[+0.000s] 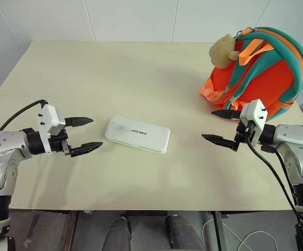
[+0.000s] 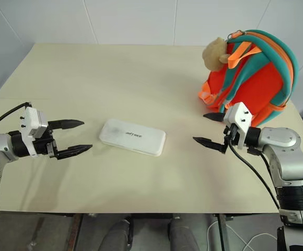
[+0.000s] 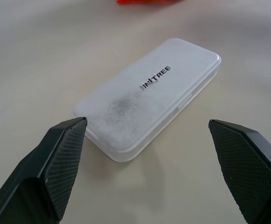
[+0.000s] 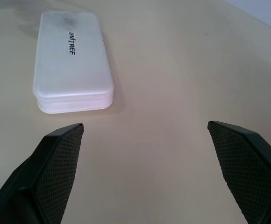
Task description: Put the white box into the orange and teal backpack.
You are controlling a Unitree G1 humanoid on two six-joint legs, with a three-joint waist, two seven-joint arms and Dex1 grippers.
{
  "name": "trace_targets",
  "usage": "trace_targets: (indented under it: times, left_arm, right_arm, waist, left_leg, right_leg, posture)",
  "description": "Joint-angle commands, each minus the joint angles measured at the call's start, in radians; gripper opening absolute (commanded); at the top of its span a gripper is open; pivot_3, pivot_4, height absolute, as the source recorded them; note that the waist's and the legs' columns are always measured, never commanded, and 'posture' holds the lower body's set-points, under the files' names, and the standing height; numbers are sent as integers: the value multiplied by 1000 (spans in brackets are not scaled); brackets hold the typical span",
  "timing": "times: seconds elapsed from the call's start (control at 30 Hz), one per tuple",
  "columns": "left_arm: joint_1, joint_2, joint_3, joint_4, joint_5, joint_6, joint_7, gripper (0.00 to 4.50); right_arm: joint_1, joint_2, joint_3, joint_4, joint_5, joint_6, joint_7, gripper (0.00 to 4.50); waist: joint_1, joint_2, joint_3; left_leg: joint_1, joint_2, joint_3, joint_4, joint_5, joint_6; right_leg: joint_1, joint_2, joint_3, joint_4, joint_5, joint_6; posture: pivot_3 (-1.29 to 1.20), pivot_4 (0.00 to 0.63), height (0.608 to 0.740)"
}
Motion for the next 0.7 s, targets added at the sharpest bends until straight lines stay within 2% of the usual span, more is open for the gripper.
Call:
trace_targets:
  times: [0.03, 0.2, 0.3, 0.67, 0.7]
  left_arm:
    - [-43, 17, -5, 20, 7, -18, -18, 4446]
    - [-81, -6, -28, 84, 46, -76, -11, 4446]
    - [-128, -23, -17, 165, 41, -117, -23, 3885]
    - [-318, -1, -111, 567, 227, -362, -68, 438]
    - [-336, -10, -127, 607, 252, -376, -55, 127]
  right_arm:
    - [-16, 13, -4, -32, 9, 1, -11, 4500]
    - [-11, 60, 35, -13, -33, -27, -31, 4500]
    - [-14, 90, 84, 16, -64, -44, -22, 3933]
    - [36, 180, 197, -6, -124, -34, -55, 120]
    - [33, 186, 207, 5, -140, -39, -61, 0]
  waist:
    - [0, 0, 0]
    - [-2, 0, 0]
    - [0, 0, 0]
    - [1, 0, 0]
    - [0, 0, 0]
  left_leg:
    - [0, 0, 0, 0, 0, 0]
    - [0, 0, 0, 1, 0, 0]
    - [0, 0, 0, 1, 0, 0]
    - [0, 0, -1, 3, 0, 0]
    - [0, 0, -1, 4, 0, 0]
  right_leg:
    - [0, 0, 0, 0, 0, 0]
    - [0, 0, 0, 2, 0, 0]
    - [0, 0, 0, 2, 0, 0]
    - [0, 1, -1, 4, 0, 0]
    - [0, 1, -1, 5, 0, 0]
  posture:
    - [0, 150, 740]
    - [0, 150, 740]
    - [0, 150, 740]
    - [0, 150, 740]
    - [0, 150, 740]
